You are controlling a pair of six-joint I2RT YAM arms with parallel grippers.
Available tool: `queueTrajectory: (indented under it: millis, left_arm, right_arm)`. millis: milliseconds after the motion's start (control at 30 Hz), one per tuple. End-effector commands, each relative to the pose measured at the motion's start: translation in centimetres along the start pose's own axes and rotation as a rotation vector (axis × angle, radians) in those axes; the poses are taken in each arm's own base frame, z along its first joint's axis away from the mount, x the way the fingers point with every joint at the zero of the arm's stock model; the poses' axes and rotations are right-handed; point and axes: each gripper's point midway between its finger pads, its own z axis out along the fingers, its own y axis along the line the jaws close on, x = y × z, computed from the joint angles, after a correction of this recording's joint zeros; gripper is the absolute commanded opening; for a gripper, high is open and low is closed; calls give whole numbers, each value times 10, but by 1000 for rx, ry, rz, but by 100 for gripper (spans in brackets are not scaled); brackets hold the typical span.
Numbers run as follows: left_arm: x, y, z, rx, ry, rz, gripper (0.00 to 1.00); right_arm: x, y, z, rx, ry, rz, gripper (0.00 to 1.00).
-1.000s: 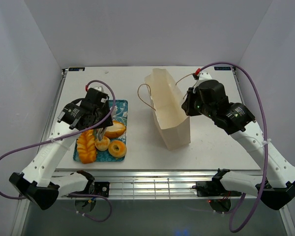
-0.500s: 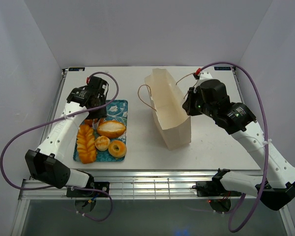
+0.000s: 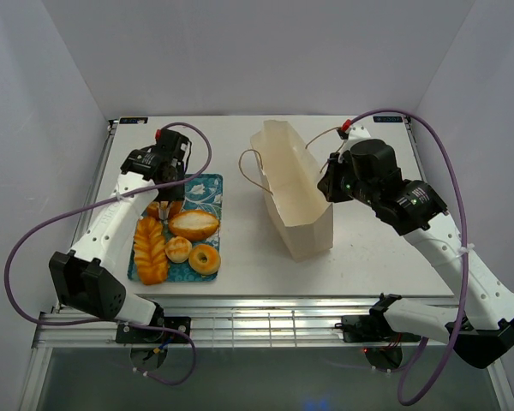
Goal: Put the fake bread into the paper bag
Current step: Pick up the fake bread from the plate.
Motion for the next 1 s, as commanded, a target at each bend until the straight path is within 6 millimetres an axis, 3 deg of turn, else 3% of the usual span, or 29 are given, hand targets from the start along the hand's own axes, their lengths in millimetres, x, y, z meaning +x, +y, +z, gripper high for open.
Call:
queueTrajectory:
  millis: [0,567,967]
  left_arm:
    - [-6,1,6,-8,-25,17,54]
    - [20,-3,28,-7,52,70,53]
    - [2,0,16,-1,-15,64,53]
  right_arm:
    - [-14,4,-7,-28,-63,1,8]
    - [-13,10,-5,-59,-60,17,8]
    - [-14,11,-6,-60,-62,17,8]
